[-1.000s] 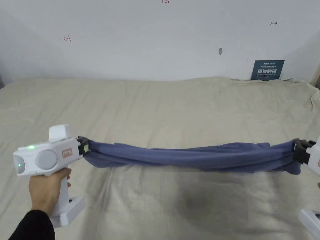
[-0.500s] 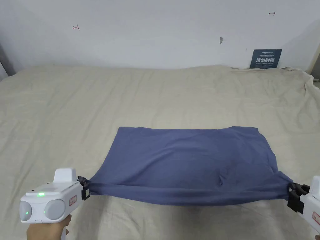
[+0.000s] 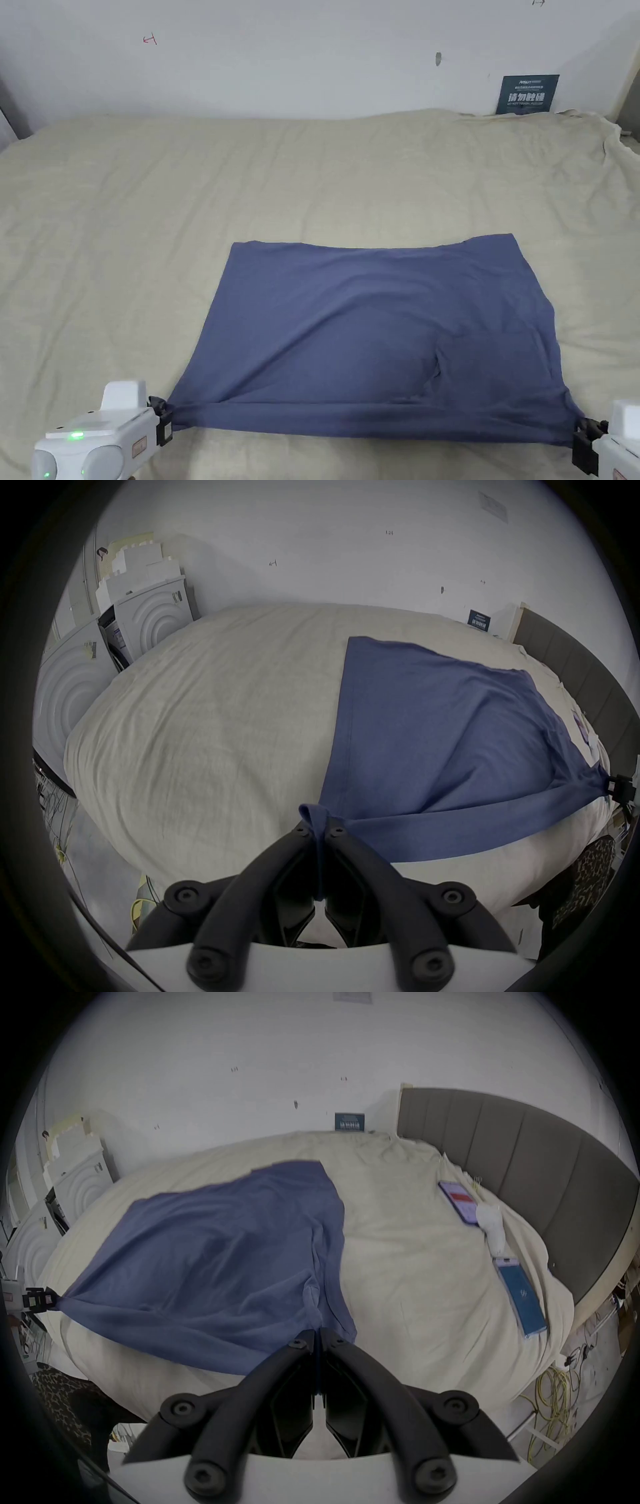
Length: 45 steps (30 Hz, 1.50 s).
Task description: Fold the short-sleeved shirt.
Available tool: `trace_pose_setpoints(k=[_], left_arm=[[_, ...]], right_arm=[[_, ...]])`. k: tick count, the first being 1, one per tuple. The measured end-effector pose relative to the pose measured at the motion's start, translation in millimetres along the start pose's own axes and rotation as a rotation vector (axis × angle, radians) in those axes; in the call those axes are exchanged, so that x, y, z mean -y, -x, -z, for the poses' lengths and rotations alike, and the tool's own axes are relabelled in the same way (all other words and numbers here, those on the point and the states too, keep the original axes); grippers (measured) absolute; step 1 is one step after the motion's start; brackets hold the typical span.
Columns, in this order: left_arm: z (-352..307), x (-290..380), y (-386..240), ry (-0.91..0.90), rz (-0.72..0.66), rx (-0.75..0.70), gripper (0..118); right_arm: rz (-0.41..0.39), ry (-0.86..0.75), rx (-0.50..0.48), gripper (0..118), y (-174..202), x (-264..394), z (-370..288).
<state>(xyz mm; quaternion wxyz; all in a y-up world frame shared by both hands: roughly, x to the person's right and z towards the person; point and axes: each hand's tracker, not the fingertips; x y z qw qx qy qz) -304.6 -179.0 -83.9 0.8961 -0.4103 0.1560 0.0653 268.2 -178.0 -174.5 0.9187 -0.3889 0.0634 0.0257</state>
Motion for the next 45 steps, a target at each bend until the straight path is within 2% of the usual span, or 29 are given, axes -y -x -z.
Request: trace_pose_setpoints(k=[7,11,13,14,15,16,17,18,19,25,27,31,32,33,34,36,37,38,39,42,45], left_arm=[[23,17,-8,0.074,0.006,-0.026,0],[25,20,-10,0.072,0.002,-0.044,1],[23,16,-11,0.077,-0.005,-0.053,16],[21,14,-12,0.084,-0.005,-0.068,30],[19,11,-13,0.086,-0.004,-0.082,56],[15,7,-13,0.085,-0.002,-0.087,77],[10,2,-13,0.078,-0.004,-0.087,95],[4,-3,-13,0.061,-0.007,-0.077,110],[-3,-10,-14,0.032,-0.016,-0.065,113],[-61,-59,-28,-0.188,-0.042,-0.054,113],[-73,-68,-32,-0.290,-0.012,-0.039,113],[-90,-84,-43,-0.348,0.022,-0.065,112],[-93,-85,-45,-0.368,0.018,-0.062,110],[-96,-85,-46,-0.390,0.016,-0.047,104],[-100,-83,-47,-0.428,0.009,-0.028,95],[-105,-80,-50,-0.447,0.006,0.004,65],[-107,-78,-51,-0.458,0.011,0.011,58],[-108,-75,-52,-0.464,0.018,0.011,58],[-107,-73,-53,-0.468,0.030,0.019,35],[-109,-70,-54,-0.442,0.059,0.043,1],[-108,-68,-52,-0.410,0.052,0.065,0]], right_arm=[[0.029,0.140,0.033,1,7,17,31],[0.029,0.151,0.036,1,12,14,29],[0.026,0.153,0.039,5,13,9,23],[0.019,0.150,0.047,14,14,5,19],[0.007,0.142,0.051,41,14,1,14],[-0.009,0.114,0.044,69,14,-3,9],[-0.015,0.100,0.032,88,19,-9,-2],[-0.017,0.071,0.020,95,21,-16,-10],[-0.016,0.024,0.012,95,23,-25,-20],[-0.018,-0.203,-0.019,95,24,-76,-63],[-0.020,-0.270,-0.038,97,28,-89,-76],[-0.019,-0.352,-0.031,95,43,-102,-96],[-0.019,-0.369,-0.024,93,45,-103,-99],[-0.014,-0.373,-0.024,84,49,-102,-102],[-0.016,-0.384,-0.018,72,52,-101,-105],[0.001,-0.415,-0.018,35,56,-99,-109],[0.006,-0.422,-0.017,29,57,-98,-110],[0.004,-0.429,-0.010,29,59,-97,-111],[0.000,-0.437,-0.005,5,61,-96,-111],[-0.020,-0.445,0.001,0,59,-92,-107],[-0.025,-0.446,-0.013,0,58,-90,-102]])
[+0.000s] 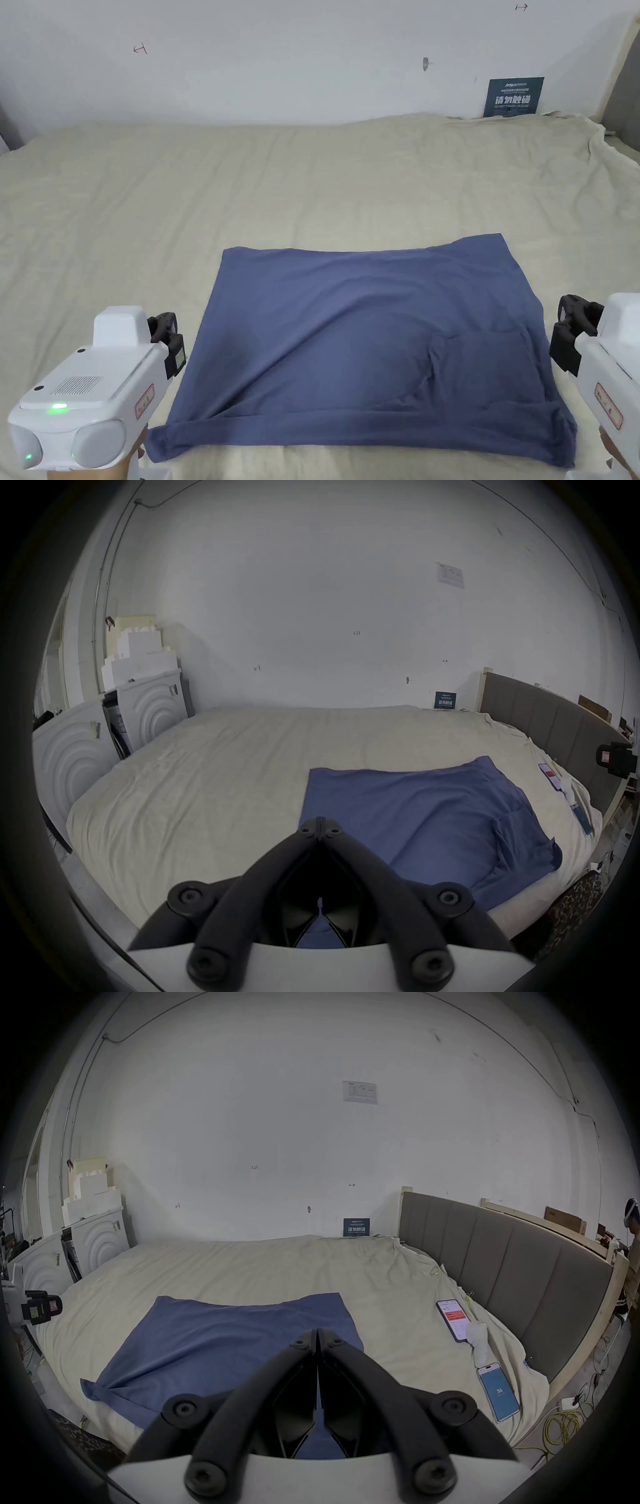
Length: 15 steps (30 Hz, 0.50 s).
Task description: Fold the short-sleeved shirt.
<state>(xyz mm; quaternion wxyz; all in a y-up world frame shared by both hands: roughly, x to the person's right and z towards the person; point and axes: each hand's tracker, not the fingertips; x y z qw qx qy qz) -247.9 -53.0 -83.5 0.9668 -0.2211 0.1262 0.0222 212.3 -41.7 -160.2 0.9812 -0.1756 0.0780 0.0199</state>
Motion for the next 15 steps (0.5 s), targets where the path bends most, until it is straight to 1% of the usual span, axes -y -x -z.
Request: trace_pose_setpoints(k=[3,6,9,10,11,13,14,15], left_arm=[[2,6,2,0.023,0.002,-0.002,0],[10,12,9,0.120,-0.016,0.014,0],[26,20,18,0.242,-0.052,0.008,0],[30,25,21,0.264,-0.066,0.002,4],[34,29,24,0.288,-0.083,-0.001,13],[46,37,32,0.364,-0.126,-0.015,61],[51,44,35,0.406,-0.147,-0.021,78],[56,49,38,0.435,-0.165,-0.017,89]], right_arm=[[0.002,0.005,-0.004,0,2,2,0],[0.015,0.012,-0.016,0,4,2,0],[0.011,0.016,-0.022,0,6,2,1],[0.009,0.018,-0.024,0,6,2,1],[0.008,0.019,-0.024,0,6,2,1],[0.009,0.024,-0.027,0,7,3,2],[0.011,0.026,-0.027,0,6,4,3],[0.013,0.027,-0.027,0,5,5,3]])
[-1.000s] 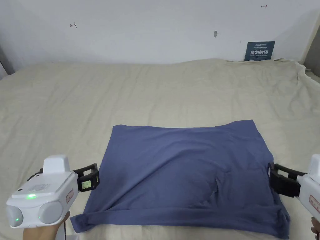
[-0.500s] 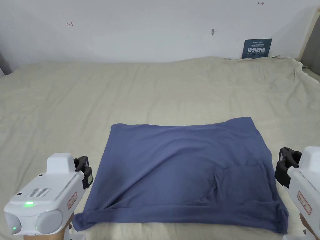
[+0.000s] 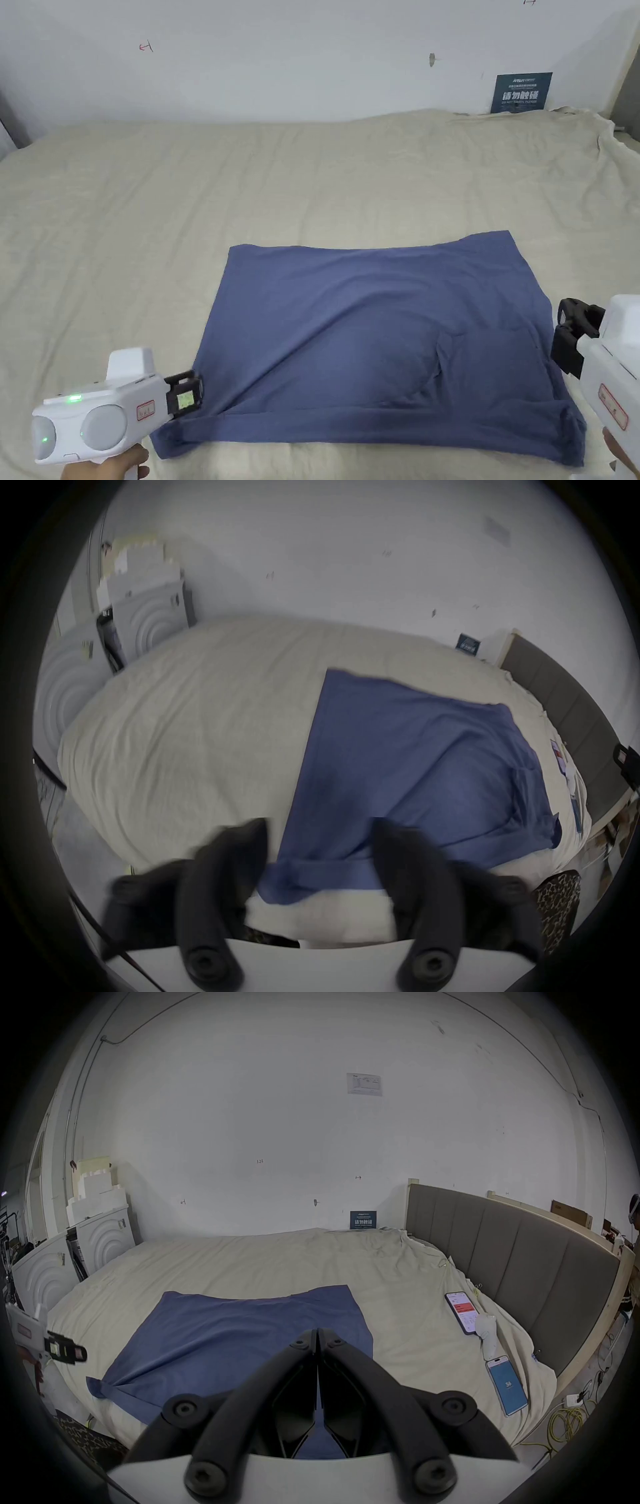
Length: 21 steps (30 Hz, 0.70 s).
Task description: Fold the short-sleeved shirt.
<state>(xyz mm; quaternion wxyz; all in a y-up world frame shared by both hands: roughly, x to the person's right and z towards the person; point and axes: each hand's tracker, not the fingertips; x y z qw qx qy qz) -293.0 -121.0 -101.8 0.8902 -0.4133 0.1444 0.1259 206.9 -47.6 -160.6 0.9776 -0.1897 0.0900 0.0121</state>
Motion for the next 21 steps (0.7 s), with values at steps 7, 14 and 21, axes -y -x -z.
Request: trace_pose_setpoints(k=[7,14,21], left_arm=[[44,23,14,0.129,0.016,-0.067,91],[62,29,19,0.154,0.042,-0.069,65],[61,28,13,0.186,0.058,-0.007,0]], right_arm=[[0.012,0.024,0.008,0,-1,6,0],[0.026,0.062,0.021,0,-4,10,1],[0.036,0.096,0.031,0,-16,17,5]])
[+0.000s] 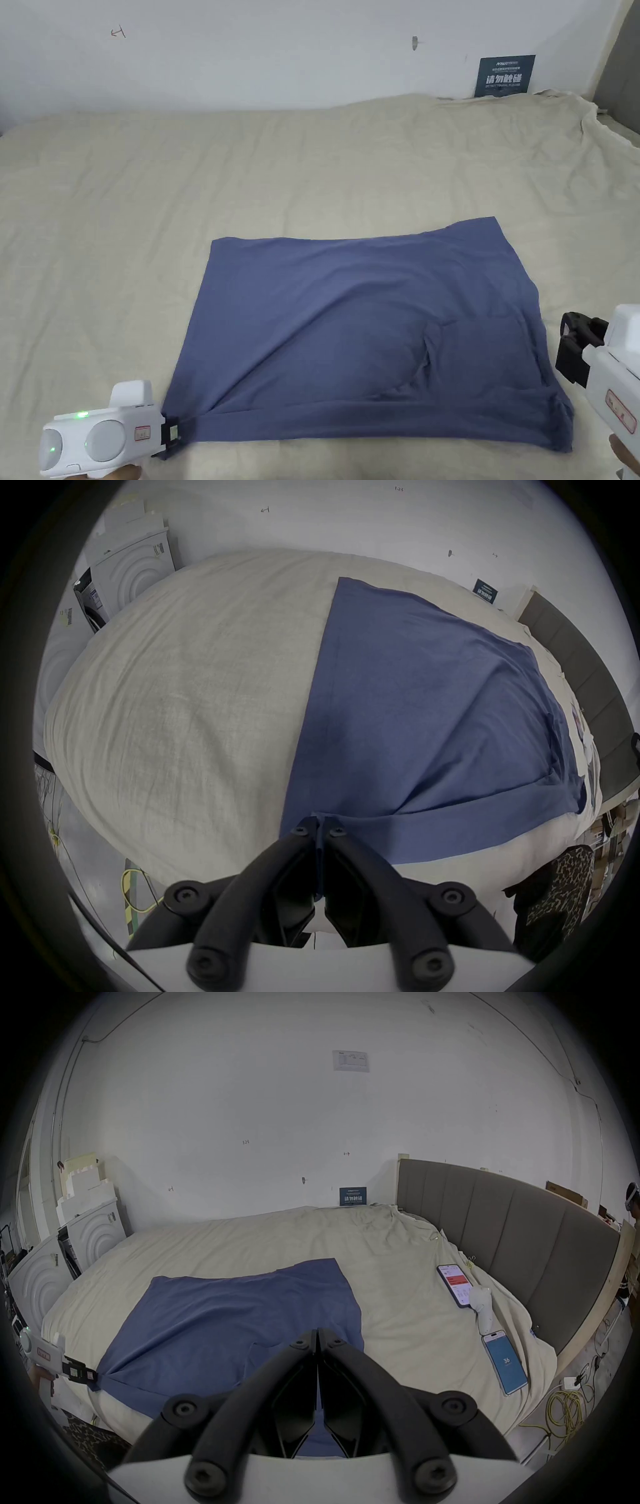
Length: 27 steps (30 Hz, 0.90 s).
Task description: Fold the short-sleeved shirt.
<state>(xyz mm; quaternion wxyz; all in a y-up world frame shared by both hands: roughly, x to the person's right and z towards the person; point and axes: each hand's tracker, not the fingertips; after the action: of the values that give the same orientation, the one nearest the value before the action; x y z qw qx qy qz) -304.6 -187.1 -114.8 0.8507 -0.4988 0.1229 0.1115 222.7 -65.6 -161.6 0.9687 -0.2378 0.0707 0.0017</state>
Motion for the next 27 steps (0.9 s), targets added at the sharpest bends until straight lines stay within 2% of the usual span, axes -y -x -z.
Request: trace_pose_setpoints(k=[5,6,7,8,9,10,11,12,17,20,22,24,26,27], left_arm=[[-20,-4,-3,-0.064,0.029,0.016,0],[-25,-6,-4,-0.077,0.031,0.021,0],[-29,-7,-4,-0.090,0.031,0.024,0],[-34,-8,-5,-0.102,0.033,0.028,0],[-38,-8,-5,-0.110,0.035,0.034,0],[-40,-10,-5,-0.120,0.040,0.035,0],[-44,-11,-6,-0.127,0.043,0.036,0],[-46,-12,-6,-0.133,0.046,0.037,0],[-50,-14,-6,-0.155,0.045,0.034,0],[-49,-15,-6,-0.153,0.047,0.028,0],[-48,-16,-5,-0.152,0.044,0.027,0],[-47,-15,-5,-0.151,0.039,0.026,0],[-45,-14,-4,-0.147,0.032,0.026,0],[-44,-14,-3,-0.147,0.029,0.025,0]], right_arm=[[0.019,0.099,0.010,0,-12,12,18],[0.021,0.128,0.016,4,-15,17,24],[0.016,0.165,0.019,14,-18,23,31],[0.017,0.196,0.021,32,-19,28,36],[0.023,0.211,0.025,60,-22,34,41],[0.030,0.249,0.017,76,-25,41,48],[0.044,0.290,0.010,86,-27,48,54],[0.050,0.319,0.008,90,-32,54,62],[0.053,0.399,0.026,90,-37,85,84],[0.054,0.447,0.013,86,-32,95,90],[0.046,0.458,0.016,64,-30,100,94],[0.036,0.465,0.014,30,-29,104,96],[0.017,0.475,0.006,3,-28,105,96],[0.001,0.467,0.014,2,-28,105,94]])
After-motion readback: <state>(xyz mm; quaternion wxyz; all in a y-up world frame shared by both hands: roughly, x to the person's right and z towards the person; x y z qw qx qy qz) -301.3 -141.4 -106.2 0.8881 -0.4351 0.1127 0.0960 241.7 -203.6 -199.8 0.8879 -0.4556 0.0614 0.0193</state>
